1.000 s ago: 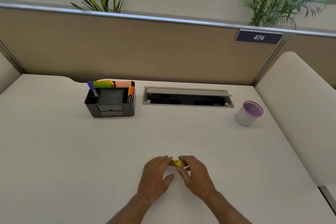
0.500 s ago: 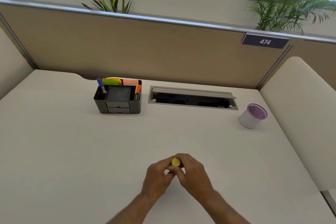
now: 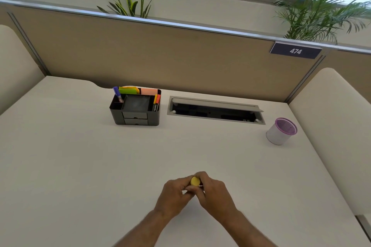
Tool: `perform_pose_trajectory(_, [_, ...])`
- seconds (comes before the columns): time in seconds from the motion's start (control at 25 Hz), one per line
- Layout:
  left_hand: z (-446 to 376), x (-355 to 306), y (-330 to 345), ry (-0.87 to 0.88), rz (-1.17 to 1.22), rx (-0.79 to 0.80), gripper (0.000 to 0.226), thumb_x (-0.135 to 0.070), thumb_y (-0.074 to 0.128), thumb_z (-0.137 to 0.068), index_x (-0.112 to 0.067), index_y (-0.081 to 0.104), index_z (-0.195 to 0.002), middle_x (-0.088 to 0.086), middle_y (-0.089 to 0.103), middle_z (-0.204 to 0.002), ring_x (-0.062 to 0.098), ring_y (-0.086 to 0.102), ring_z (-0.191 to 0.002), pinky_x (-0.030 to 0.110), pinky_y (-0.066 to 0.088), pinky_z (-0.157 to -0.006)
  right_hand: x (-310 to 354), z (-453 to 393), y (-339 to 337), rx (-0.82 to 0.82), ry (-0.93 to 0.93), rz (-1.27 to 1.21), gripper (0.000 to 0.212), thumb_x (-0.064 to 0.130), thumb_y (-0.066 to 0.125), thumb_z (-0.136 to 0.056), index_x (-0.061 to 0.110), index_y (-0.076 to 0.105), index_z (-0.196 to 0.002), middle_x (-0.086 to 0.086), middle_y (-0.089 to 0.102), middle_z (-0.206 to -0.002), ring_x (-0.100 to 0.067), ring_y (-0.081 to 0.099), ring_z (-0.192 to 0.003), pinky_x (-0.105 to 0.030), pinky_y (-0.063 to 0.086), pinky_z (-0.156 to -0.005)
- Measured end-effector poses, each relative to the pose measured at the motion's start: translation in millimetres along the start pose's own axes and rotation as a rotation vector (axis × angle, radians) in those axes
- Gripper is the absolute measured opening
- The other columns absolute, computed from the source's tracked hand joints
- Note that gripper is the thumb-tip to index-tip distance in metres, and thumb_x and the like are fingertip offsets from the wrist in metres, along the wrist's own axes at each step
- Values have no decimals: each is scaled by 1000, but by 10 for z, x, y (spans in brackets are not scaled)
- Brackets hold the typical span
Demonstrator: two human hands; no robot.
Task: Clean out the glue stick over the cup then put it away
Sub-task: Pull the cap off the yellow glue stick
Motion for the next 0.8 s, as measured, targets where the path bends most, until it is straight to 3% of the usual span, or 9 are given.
perform_pose_trajectory(0.2, [-21,14,30,18,-9,56,24,-18,71,-85,-34,69,-103,-36,66,-85,-4,64,-78,12,47,-70,-62,-1,60,96,42,59,38,48,49,-97,12,53,-110,-4,73,-84,-22,67,-67,-35,56,-62])
perform_pose_trajectory(0.4, [-15,57,18,21,8,50,25,-24,74,-87,-30,70,-111,-15,75,-101,4,69,-89,29,58,-78,-36,-27,58,114,38,30,43,53,46,-96,13,50,-111,-5,73,-83,-22,67,-65,-32,53,-59])
perform_pose_trajectory(0.6, [-57,-2,-74,29,12,-10,34,-20,74,-86,-40,65,-112,-43,65,-95,-6,67,-87,9,49,-74,38,-77,-36,50,57,3,62,71,33,-87,16,53,-111,-1,74,-86,-22,70,-71,-36,59,-67])
perform_pose_trajectory(0.68, [-86,-12,-107,19,48,-46,30,-31,70,-87,-40,65,-115,-38,68,-102,-3,68,-91,12,51,-78,68,-81,-172,-65,41,-61,59,69,41,-87,17,59,-111,2,75,-90,-19,72,-76,-32,61,-70])
perform_pose_trajectory(0.8, [-109,59,-121,-9,74,-74,31,-40,70,-86,-38,66,-116,-25,72,-106,4,69,-96,26,57,-85,38,-70,-366,-277,20,-237,40,43,72,-85,16,66,-113,6,76,-101,-6,72,-89,-19,59,-78])
Point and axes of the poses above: each hand's wrist, its own z-axis away from the middle knuckle, its own y-axis out of the palm, x = y × z, the point moved 8 cm from there along -z, towards the middle knuckle
